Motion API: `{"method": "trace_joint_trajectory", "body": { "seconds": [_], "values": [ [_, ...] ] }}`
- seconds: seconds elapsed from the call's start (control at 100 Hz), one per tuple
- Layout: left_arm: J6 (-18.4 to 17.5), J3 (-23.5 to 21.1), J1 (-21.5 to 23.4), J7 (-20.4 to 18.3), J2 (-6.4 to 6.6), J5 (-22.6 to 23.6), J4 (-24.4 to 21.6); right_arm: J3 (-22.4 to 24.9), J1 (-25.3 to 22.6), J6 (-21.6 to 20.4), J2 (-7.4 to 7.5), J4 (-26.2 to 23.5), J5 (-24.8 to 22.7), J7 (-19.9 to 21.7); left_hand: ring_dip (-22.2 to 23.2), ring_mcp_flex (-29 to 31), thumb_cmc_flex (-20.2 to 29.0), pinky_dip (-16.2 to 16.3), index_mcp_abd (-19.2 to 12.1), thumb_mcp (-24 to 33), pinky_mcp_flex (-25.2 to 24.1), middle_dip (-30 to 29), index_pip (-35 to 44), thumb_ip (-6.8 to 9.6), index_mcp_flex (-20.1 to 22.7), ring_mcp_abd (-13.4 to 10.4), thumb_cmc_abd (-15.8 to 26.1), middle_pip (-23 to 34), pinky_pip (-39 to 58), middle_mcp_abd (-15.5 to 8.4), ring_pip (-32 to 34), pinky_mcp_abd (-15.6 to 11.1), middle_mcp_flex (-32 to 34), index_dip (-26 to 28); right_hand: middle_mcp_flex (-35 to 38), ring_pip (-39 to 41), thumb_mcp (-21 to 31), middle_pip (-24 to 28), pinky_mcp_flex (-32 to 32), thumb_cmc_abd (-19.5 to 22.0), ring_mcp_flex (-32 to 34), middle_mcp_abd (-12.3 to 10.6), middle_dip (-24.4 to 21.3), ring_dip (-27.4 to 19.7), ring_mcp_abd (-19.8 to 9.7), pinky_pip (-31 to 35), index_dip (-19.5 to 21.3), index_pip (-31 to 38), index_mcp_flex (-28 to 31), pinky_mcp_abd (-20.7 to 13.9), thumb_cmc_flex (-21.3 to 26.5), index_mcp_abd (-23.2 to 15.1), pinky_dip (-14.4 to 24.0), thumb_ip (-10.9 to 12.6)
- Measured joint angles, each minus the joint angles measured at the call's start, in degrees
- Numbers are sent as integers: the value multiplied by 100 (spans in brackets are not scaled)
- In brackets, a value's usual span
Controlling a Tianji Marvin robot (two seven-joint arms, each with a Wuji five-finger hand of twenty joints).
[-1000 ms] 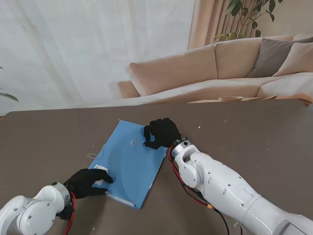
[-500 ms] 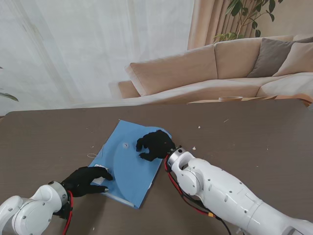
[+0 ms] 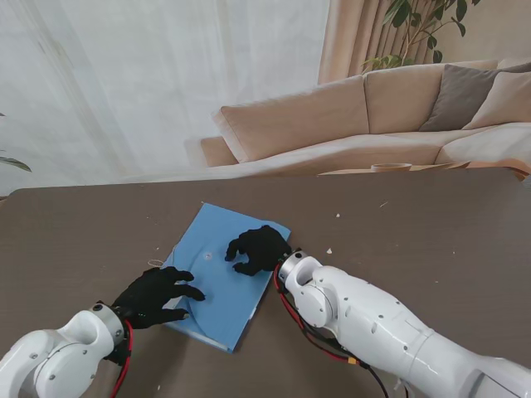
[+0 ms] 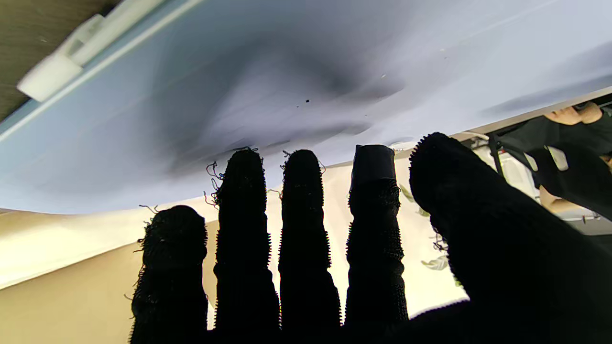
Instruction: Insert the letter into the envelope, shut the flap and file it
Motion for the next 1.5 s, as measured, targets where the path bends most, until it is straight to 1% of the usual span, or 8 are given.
{"method": "trace_joint_trajectory", "body": {
  "seconds": [0.23, 0.47, 0.58, 0.83, 1.01, 1.12, 1.38, 1.5],
  "values": [
    [706, 617, -382, 64, 4, 529, 300, 376, -364, 157, 156, -716, -195, 266, 13, -62, 0, 64, -70, -10, -27, 53, 4, 0, 13, -20, 73, -39, 0, -55, -2, -60, -38, -138, -433, -1051, -167, -421, -332, 283, -265, 5, -323, -491, 91, -870, 435, -517, -266, 135, -93, 69, -355, 195],
    [937, 741, -526, 124, -32, 527, 458, 762, -997, 377, 454, -1561, -662, 670, 80, -62, 0, 128, 19, -10, -27, 67, -32, 0, 13, -15, 73, -39, 0, -55, -2, -60, -38, -220, -407, -1272, -334, -457, -400, 336, -267, 5, -424, -602, 92, -1028, 443, -460, -264, 198, -83, 63, -475, 195],
    [942, 710, -524, 166, -50, 521, 467, 764, -1097, 397, 537, -1575, -689, 819, 124, -62, 0, 131, 106, -18, -27, 127, -37, 0, 13, -8, 73, -39, 0, -55, -2, -60, -38, -233, -405, -1416, -352, -496, -438, 326, -270, 6, -436, -650, 47, -1086, 153, -54, -264, 198, 21, 57, -532, 195],
    [875, 394, -435, 93, -89, 364, 377, 676, -1064, 418, 558, -1366, -566, 832, 140, -29, -19, 132, 441, -108, -9, 127, -255, 0, -151, 50, 73, -39, 0, -53, -2, -39, -38, -365, -405, -1464, -417, -561, -505, 470, -447, 5, -448, -606, -147, -1165, 135, -151, -342, 198, 21, 60, -556, 195],
    [885, 96, -405, 607, -151, 311, 367, 688, -1055, 410, 550, -1333, -526, 806, 208, 141, -192, 193, 908, -250, 151, 129, -265, 0, -292, 210, 74, 30, 2, 115, 57, 171, 28, -334, -405, -1391, -419, -561, -506, 470, -448, 5, -448, -601, -160, -1165, 135, -188, -343, 198, 21, 60, -556, 195],
    [1212, 17, -459, 668, -174, 406, 397, 693, -1056, 408, 541, -1317, -526, 774, 309, 430, -251, 280, 1126, -367, 335, 141, -163, 0, -294, 384, 74, 120, 95, 255, 217, 306, 330, -137, -405, -1390, -419, -561, -506, 470, -448, 5, -448, -599, -166, -1165, 135, -223, -343, 198, 21, 60, -556, 195],
    [2231, 75, -594, 827, -181, 1334, 692, 724, -1066, 416, 530, -1306, -517, 735, 510, 930, -519, 508, 1720, -667, 768, 429, 86, 0, -153, 713, 74, 610, 688, 608, 817, 544, 1085, 365, -405, -1390, -419, -561, -507, 470, -448, 5, -448, -599, -168, -1165, 135, -287, -343, 198, 19, 60, -556, 195],
    [2331, 114, -655, 562, -163, 1485, 813, 729, -1074, 433, 528, -1306, -515, 710, 512, 1363, -546, 413, 1829, -752, 834, 581, 265, 0, 651, 830, 75, 883, 1571, 761, 1399, 616, 1999, 626, -405, -1390, -419, -561, -507, 470, -448, 5, -448, -599, -168, -1165, 159, -310, -343, 198, 15, 60, -556, 195]
  ]
}}
